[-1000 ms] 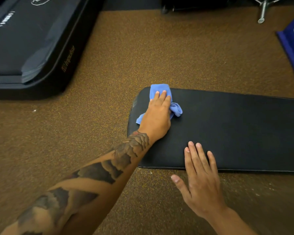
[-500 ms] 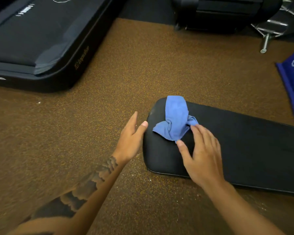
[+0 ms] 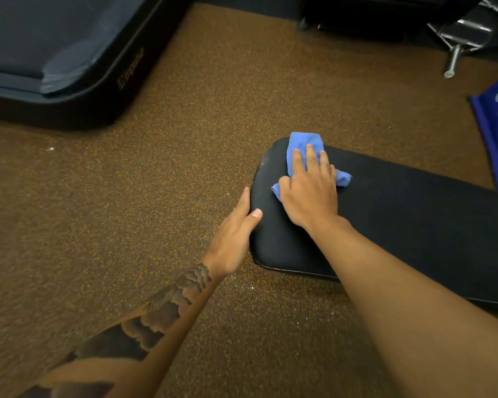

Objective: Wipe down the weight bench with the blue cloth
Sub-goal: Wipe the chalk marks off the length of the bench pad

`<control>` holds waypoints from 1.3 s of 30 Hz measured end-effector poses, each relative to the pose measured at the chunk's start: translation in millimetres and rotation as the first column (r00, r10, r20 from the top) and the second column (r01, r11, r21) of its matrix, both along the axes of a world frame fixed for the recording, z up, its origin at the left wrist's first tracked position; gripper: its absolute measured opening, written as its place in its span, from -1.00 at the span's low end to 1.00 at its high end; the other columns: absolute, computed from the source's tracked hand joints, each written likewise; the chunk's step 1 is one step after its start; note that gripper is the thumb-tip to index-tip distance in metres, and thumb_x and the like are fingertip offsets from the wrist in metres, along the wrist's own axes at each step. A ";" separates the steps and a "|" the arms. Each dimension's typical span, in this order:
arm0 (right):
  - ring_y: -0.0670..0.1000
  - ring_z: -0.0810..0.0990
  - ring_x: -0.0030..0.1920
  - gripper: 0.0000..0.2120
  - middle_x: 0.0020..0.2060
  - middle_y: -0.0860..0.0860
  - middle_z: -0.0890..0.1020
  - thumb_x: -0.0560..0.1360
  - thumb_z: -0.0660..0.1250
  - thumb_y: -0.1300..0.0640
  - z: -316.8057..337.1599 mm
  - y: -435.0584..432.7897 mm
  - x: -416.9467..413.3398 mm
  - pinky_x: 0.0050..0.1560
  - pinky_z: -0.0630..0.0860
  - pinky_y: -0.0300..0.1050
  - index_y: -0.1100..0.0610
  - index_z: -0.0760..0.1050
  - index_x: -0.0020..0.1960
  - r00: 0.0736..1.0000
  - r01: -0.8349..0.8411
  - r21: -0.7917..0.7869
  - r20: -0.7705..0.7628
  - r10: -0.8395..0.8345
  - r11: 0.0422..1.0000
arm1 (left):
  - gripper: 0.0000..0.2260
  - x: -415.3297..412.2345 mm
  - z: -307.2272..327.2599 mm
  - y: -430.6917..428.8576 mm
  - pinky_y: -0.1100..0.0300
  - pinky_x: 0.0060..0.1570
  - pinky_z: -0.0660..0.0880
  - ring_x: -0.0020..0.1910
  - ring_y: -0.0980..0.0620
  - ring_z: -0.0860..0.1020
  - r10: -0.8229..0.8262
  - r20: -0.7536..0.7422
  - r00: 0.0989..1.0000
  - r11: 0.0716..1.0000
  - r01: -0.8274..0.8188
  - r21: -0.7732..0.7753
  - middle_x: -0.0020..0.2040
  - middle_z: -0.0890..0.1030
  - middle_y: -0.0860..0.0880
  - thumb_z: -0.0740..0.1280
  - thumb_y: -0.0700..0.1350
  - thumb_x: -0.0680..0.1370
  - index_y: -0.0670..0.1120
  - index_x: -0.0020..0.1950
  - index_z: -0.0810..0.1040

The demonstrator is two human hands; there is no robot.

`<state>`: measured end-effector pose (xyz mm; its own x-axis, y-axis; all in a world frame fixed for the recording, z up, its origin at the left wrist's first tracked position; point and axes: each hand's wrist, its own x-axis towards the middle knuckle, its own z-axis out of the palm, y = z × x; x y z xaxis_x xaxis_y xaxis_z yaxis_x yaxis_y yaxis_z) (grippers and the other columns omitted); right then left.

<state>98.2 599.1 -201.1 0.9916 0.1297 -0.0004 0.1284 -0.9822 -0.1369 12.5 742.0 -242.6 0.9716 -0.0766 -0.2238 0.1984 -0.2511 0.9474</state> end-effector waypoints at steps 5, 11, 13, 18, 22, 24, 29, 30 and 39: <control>0.27 0.17 0.45 -0.35 0.47 0.20 0.24 0.45 -0.14 0.00 -3.0 -0.5 -0.4 0.39 0.16 0.24 0.24 0.25 0.45 0.999 -0.021 0.001 0.041 0.021 1.000 | -0.38 -8.0 1.1 1.4 0.16 0.50 -0.01 0.49 0.31 -0.04 -0.106 0.089 0.990 0.985 0.092 0.149 0.57 -0.05 0.16 0.09 0.08 0.59 0.05 0.56 -0.16; 0.32 0.29 0.40 -0.43 0.39 0.24 0.38 0.45 0.01 0.08 -2.2 -13.6 -47.6 0.33 0.30 0.28 0.30 0.36 0.38 0.976 -0.202 0.012 0.079 0.201 0.979 | -0.39 -7.6 3.3 3.7 0.31 0.46 -0.08 0.49 0.30 -0.09 -0.162 0.093 0.982 0.969 0.141 0.204 0.57 -0.11 0.09 0.09 0.02 0.64 -0.04 0.56 -0.19; 0.30 0.24 0.44 -0.45 0.43 0.22 0.33 0.48 0.02 0.11 -2.2 -30.0 -78.7 0.36 0.26 0.26 0.30 0.32 0.41 0.957 -0.287 -0.029 0.025 0.288 0.957 | -0.39 -6.9 2.8 5.2 0.35 0.45 -0.08 0.49 0.32 -0.09 -0.177 0.073 0.982 0.962 0.156 0.225 0.57 -0.12 0.10 0.09 0.03 0.64 -0.02 0.56 -0.21; 0.33 0.26 0.42 -0.44 0.41 0.25 0.35 0.50 -0.05 0.08 -0.5 -64.2 -70.0 0.33 0.30 0.29 0.32 0.33 0.40 0.957 -0.289 -0.055 -0.038 0.287 0.956 | -0.35 -5.2 -1.4 8.7 0.21 0.48 -0.01 0.48 0.34 -0.07 -0.185 0.057 0.981 0.964 0.171 0.203 0.56 -0.11 0.18 0.06 0.17 0.59 0.06 0.54 -0.25; 0.35 0.38 0.28 -0.52 0.32 0.28 0.43 0.45 0.05 0.10 1.6 -42.8 -8.3 0.26 0.33 0.24 0.33 0.44 0.24 0.994 -0.109 0.061 0.035 0.108 0.992 | -0.35 -6.8 -1.3 6.3 0.47 0.38 -0.07 0.47 0.36 -0.07 -0.167 0.051 0.985 0.971 0.155 0.181 0.56 -0.10 0.16 0.06 0.15 0.59 0.04 0.55 -0.24; 0.29 0.37 0.27 -0.65 0.30 0.25 0.42 0.47 0.20 0.12 1.5 -20.2 17.9 0.28 0.26 0.16 0.32 0.44 0.16 0.995 -0.075 0.076 0.068 0.070 0.994 | -0.35 -7.2 -2.3 5.0 0.53 0.35 -0.09 0.48 0.35 -0.07 -0.151 0.061 0.987 0.975 0.139 0.175 0.57 -0.10 0.14 0.06 0.13 0.59 0.01 0.55 -0.22; 0.28 0.38 0.28 -0.77 0.24 0.25 0.48 0.46 0.25 0.26 -1.7 18.5 39.8 0.29 0.26 0.13 0.32 0.49 0.08 0.961 -0.253 0.124 0.142 0.236 0.959 | -0.35 -6.0 -5.9 4.6 0.38 0.43 -0.06 0.48 0.36 -0.06 -0.136 0.081 0.987 0.980 0.123 0.154 0.57 -0.08 0.13 0.08 0.12 0.58 -0.01 0.56 -0.19; 0.29 0.40 0.25 -0.75 0.21 0.26 0.50 0.44 0.23 0.29 -0.8 15.8 33.7 0.29 0.26 0.12 0.33 0.50 0.08 0.938 -0.332 0.139 0.147 0.312 0.933 | -0.34 -6.5 -6.5 4.1 0.41 0.41 -0.07 0.47 0.37 -0.07 -0.131 0.082 0.988 0.981 0.118 0.153 0.57 -0.09 0.13 0.08 0.11 0.58 -0.02 0.56 -0.18; 0.29 0.49 0.13 -0.50 0.15 0.22 0.56 0.36 0.00 0.12 12.0 -59.8 18.0 0.24 0.35 0.10 0.32 0.54 0.11 0.879 -0.471 0.084 0.127 0.460 0.878 | -0.35 -7.4 -5.0 5.5 0.21 0.48 -0.01 0.48 0.34 -0.04 -0.152 0.078 0.985 0.978 0.139 0.156 0.56 -0.06 0.18 0.06 0.16 0.59 0.04 0.55 -0.21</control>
